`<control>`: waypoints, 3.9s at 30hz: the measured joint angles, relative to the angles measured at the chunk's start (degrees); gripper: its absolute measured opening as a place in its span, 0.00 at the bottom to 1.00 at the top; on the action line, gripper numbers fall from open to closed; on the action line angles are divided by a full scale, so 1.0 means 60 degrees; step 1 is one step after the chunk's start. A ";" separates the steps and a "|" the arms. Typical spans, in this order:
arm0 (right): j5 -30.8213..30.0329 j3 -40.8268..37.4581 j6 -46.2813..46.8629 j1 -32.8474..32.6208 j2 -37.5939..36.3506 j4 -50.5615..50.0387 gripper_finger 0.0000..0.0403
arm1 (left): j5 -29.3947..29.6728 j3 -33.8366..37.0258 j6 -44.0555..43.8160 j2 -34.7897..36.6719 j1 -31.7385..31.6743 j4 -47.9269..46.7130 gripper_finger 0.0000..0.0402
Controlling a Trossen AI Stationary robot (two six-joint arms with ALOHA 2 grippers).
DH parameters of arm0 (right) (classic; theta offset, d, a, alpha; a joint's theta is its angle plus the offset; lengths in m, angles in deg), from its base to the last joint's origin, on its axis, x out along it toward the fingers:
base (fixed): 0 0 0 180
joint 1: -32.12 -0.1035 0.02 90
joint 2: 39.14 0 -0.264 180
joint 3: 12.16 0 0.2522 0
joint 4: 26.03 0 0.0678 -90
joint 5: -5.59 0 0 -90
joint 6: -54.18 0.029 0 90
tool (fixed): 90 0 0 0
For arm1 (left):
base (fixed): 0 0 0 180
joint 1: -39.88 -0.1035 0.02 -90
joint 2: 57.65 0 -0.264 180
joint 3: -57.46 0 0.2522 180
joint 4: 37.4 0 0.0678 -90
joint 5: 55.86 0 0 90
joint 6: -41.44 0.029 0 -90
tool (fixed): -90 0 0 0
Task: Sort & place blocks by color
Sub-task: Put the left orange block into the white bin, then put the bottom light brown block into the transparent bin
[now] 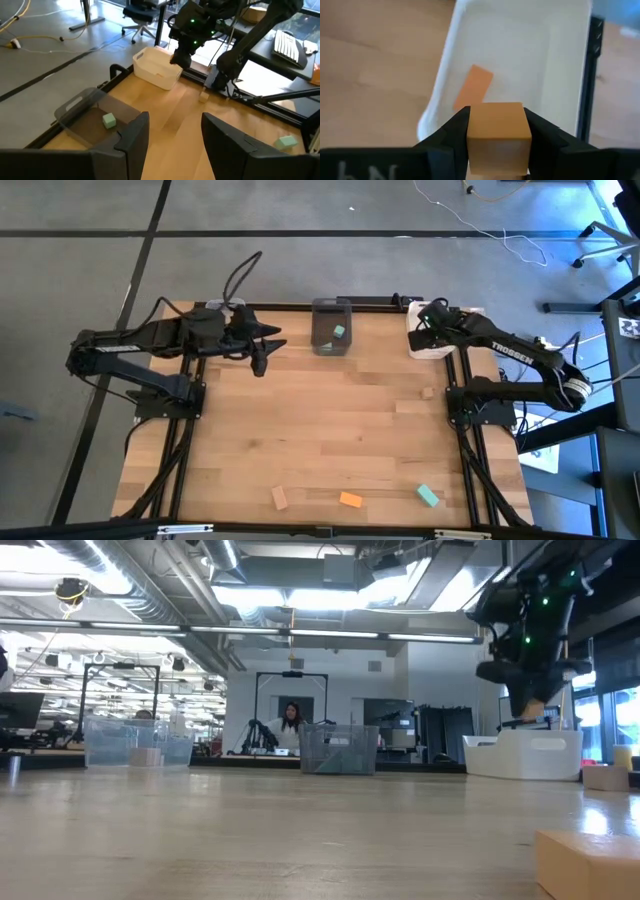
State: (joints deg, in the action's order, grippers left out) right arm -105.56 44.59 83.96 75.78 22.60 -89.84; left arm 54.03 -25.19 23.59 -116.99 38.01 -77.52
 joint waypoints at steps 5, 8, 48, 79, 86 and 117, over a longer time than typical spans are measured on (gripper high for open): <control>0.0446 -0.0457 0.0015 0.0318 0.0458 0.0348 0.34 | 0.0000 0.0000 0.0004 -0.0012 0.0000 -0.0015 0.42; 0.0829 -0.0738 0.0018 0.0479 0.0790 0.0629 0.34 | 0.0003 0.0000 0.0004 -0.0012 0.0000 -0.0019 0.42; 0.1295 -0.0846 -0.0015 0.0636 0.1870 0.1823 0.37 | -0.0001 0.0000 0.0011 -0.0012 0.0000 -0.0034 0.42; 0.1607 -0.0730 -0.0065 0.0653 0.1870 0.2060 0.65 | -0.0001 0.0000 0.0008 -0.0012 0.0004 -0.0192 0.42; 0.2942 0.0605 -0.1901 0.0638 0.1851 0.1812 0.65 | -0.0125 0.0000 -0.0759 -0.0005 0.0000 -0.1452 0.42; 0.6289 0.6185 -0.5565 -0.4579 -0.0630 0.0093 0.65 | -0.2942 0.0000 -0.0343 -0.2614 0.4985 -0.4240 0.42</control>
State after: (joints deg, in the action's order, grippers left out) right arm -67.83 81.70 50.57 48.30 18.83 -89.29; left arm 36.37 -25.19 21.53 -132.68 67.92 -102.96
